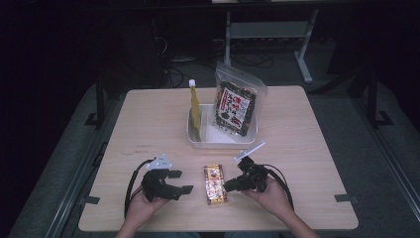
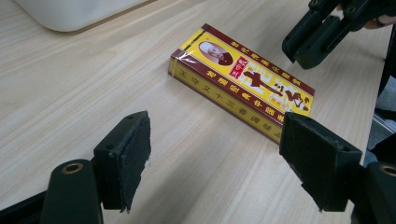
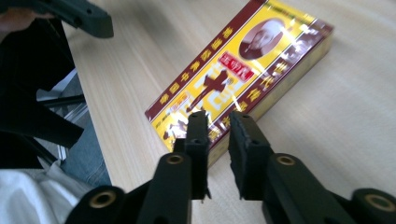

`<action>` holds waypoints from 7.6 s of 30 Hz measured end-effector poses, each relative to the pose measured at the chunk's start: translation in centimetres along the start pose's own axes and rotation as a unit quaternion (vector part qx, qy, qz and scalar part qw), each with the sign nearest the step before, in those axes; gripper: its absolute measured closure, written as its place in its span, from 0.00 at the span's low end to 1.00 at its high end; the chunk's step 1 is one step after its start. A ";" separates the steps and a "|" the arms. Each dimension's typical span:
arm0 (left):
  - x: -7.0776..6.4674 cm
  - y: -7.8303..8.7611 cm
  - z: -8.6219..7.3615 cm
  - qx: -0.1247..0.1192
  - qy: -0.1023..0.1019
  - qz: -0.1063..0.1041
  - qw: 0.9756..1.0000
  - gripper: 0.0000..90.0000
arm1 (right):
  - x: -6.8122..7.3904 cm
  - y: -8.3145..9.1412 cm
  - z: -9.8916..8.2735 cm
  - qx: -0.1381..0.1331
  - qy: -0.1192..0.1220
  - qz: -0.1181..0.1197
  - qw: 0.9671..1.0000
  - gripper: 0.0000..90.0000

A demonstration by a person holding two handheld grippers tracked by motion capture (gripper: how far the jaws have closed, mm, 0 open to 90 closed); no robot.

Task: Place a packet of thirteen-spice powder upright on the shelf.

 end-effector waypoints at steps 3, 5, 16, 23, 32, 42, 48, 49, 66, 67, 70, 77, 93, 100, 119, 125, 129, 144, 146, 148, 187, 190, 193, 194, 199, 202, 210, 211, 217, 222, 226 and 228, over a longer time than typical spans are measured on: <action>-0.1 -0.1 0.0 0.002 -0.001 -0.002 1.000 0.27 | 0.0 -0.3 -0.5 0.010 0.002 -0.001 1.000 0.93; -0.1 -0.2 -0.1 0.004 -0.002 -0.002 1.000 0.27 | 0.0 -0.4 -0.7 0.017 0.006 -0.004 1.000 0.93; -0.4 -0.6 -0.3 0.014 -0.001 -0.011 1.000 0.27 | 0.6 -1.2 -1.0 0.023 0.009 0.010 1.000 0.94; -0.5 -0.8 -0.4 0.018 -0.002 -0.017 1.000 0.27 | 1.4 -1.9 -0.5 0.022 0.018 0.016 0.999 0.94; -0.9 -1.1 -0.6 0.026 -0.007 -0.023 0.999 0.26 | 2.4 -3.0 0.4 0.022 0.025 0.029 0.999 0.95; -1.1 -1.6 -0.8 0.037 -0.014 -0.017 0.999 0.23 | 3.1 -4.2 2.0 0.013 0.032 0.035 0.999 0.92; -1.6 -2.5 -0.6 0.044 -0.020 -0.012 0.999 0.21 | 1.8 -2.1 2.5 -0.013 0.018 0.007 1.000 0.85; -1.7 -2.7 -0.6 0.044 -0.019 -0.011 0.999 0.21 | 1.8 -2.1 2.5 -0.013 0.018 0.007 1.000 0.85; -2.3 -4.9 -0.8 0.068 -0.031 0.027 0.997 0.17 | 0.2 -0.4 3.0 -0.047 0.002 -0.031 0.998 0.64; -2.3 -4.9 -0.8 0.072 -0.031 0.029 0.997 0.17 | 0.2 -0.4 3.0 -0.046 0.002 -0.031 0.998 0.64; -2.2 -4.9 -0.8 0.072 -0.029 0.028 0.997 0.17 | 0.1 -0.4 3.0 -0.045 0.002 -0.032 0.998 0.63; -2.0 -4.4 -0.9 0.071 -0.026 0.027 0.997 0.26 | 0.0 -0.4 3.2 -0.043 0.002 -0.034 0.998 0.61; -2.0 -4.7 -0.9 0.081 -0.042 0.046 0.995 0.31 | -0.9 0.0 3.2 -0.045 -0.007 -0.042 0.998 0.58; -1.9 -4.7 -0.9 0.085 -0.043 0.046 0.994 0.32 | -1.4 -0.2 3.3 -0.042 -0.014 -0.042 0.998 0.54; -1.9 -4.5 -0.9 0.090 -0.059 0.058 0.993 0.35 | -2.4 0.0 3.7 -0.036 -0.031 -0.042 0.998 0.49; -2.0 -4.4 -0.9 0.092 -0.060 0.058 0.992 0.36 | -2.5 0.1 3.7 -0.038 -0.034 -0.040 0.998 0.48; -1.9 -4.2 -0.9 0.087 -0.054 0.059 0.993 0.36 | -2.8 0.0 3.7 -0.035 -0.042 -0.032 0.998 0.44; -2.6 -2.7 0.2 0.036 -0.068 0.063 0.995 0.37 | -3.4 0.2 4.5 -0.038 -0.079 0.006 0.996 0.37; -2.8 -2.5 0.4 0.026 -0.069 0.062 0.995 0.37 | -3.3 0.3 5.0 -0.038 -0.081 0.015 0.996 0.37; -2.9 -2.3 0.7 0.020 -0.073 0.061 0.995 0.37 | -3.2 0.3 5.1 -0.041 -0.084 0.021 0.995 0.37; -3.1 -1.6 1.1 -0.015 -0.100 0.056 0.993 0.35 | -1.4 3.3 7.3 -0.028 -0.154 0.139 0.978 0.73; -2.9 -1.7 1.1 -0.016 -0.093 0.056 0.994 0.34 | -0.6 3.5 7.9 -0.026 -0.141 0.118 0.983 0.75; -2.7 -1.7 1.1 -0.017 -0.088 0.054 0.995 0.34 | -0.2 3.6 8.2 -0.026 -0.137 0.109 0.984 0.75; -2.6 -1.7 1.1 -0.020 -0.085 0.054 0.995 0.33 | 0.1 3.7 8.5 -0.025 -0.134 0.098 0.986 0.76; -2.4 -1.5 1.1 -0.025 -0.077 0.054 0.995 0.30 | 0.6 3.9 9.0 -0.022 -0.128 0.080 0.988 0.76; -2.1 -1.2 1.2 -0.029 -0.074 0.060 0.995 0.27 | 0.8 4.1 9.4 -0.018 -0.122 0.056 0.991 0.76; -1.8 -0.8 1.1 -0.037 -0.062 0.065 0.995 0.26 | 1.0 5.3 10.5 -0.022 -0.117 0.006 0.993 0.76; -1.7 -0.7 1.0 -0.038 -0.060 0.066 0.995 0.26 | 1.0 5.5 10.6 -0.022 -0.116 0.000 0.993 0.76; -1.1 -0.3 0.9 -0.040 -0.053 0.071 0.995 0.25 | 0.8 6.7 11.7 -0.034 -0.118 -0.029 0.992 0.76; -0.7 0.1 0.8 -0.045 -0.047 0.078 0.995 0.25 | 0.4 7.8 13.0 -0.043 -0.128 -0.055 0.989 0.76; -0.3 0.2 0.7 -0.045 -0.043 0.082 0.995 0.25 | 0.0 8.2 13.9 -0.051 -0.135 -0.071 0.987 0.76; -0.1 0.3 0.7 -0.045 -0.041 0.084 0.995 0.26 | -0.1 8.4 14.3 -0.052 -0.138 -0.080 0.986 0.76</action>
Point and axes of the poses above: each handheld gripper's, and its own axes: y roughly backward along the jaws, z roughly out of its top, x roughly to its left, the point moved 7 cm from there along -y, roughly forward along the jaws, and after that the axes turned 3 degrees about -z, right-handed, at the moved point
